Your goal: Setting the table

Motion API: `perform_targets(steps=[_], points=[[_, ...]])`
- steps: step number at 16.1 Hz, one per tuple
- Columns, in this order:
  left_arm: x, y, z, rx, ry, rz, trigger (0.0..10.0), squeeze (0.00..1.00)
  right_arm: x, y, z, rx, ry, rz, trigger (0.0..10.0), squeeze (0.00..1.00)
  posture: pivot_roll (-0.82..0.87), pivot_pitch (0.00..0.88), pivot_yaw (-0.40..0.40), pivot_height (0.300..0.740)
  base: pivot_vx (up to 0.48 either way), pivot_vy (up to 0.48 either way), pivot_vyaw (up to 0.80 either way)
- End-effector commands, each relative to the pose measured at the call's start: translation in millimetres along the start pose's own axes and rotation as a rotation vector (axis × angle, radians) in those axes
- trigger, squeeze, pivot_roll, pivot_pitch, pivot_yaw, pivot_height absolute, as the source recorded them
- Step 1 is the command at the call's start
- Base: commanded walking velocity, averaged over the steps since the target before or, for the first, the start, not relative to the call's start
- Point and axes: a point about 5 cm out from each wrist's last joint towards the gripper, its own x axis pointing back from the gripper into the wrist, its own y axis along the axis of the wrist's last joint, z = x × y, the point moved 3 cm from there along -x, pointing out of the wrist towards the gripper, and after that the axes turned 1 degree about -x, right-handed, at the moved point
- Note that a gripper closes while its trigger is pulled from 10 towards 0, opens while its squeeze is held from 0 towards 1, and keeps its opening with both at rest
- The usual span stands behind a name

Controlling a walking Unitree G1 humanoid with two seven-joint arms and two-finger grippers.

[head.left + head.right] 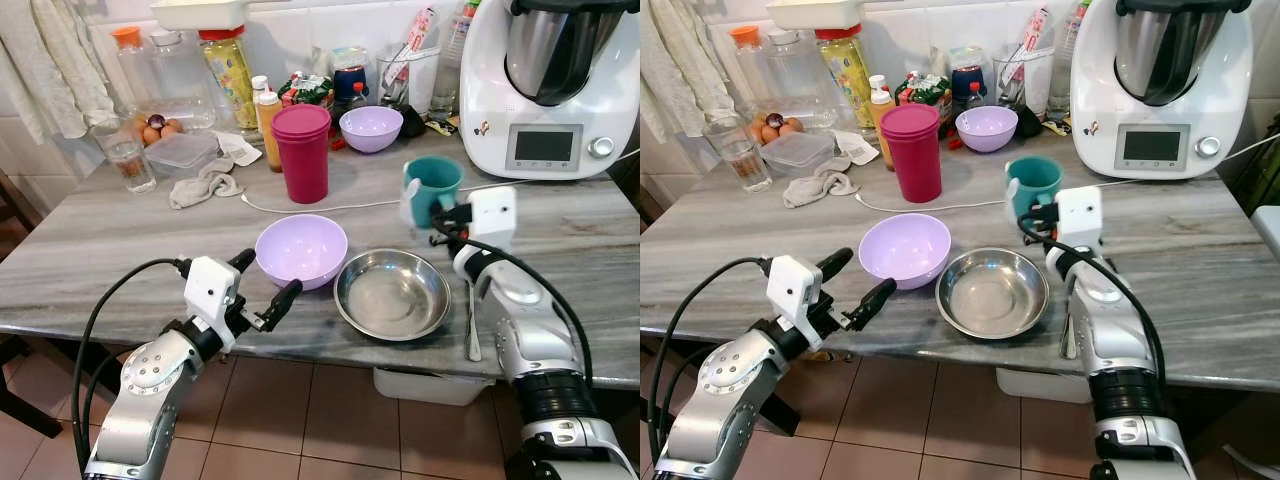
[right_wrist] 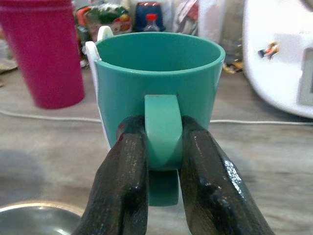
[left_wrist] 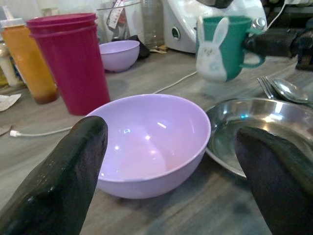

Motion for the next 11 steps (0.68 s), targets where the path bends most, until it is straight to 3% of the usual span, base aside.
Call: perform_targets(steps=[1,11], points=[[-0.5,4.9,-0.5,-0.016,-0.009,-0.005,10.0,0.0,-7.4,11.1,6.1,0.001,0.035,-0.032,10.0,0.0,-0.22,0.0,0.099,0.74,0.0,0.0,0.0],[-0.1,4.1,-5.9,-0.003,-0.031,0.005,10.0,0.0,-6.9,-19.5,21.3,-0.007,0.133,0.045,10.0,0.0,-0.22,0.0,0.1,0.74,0.0,0.0,0.0]])
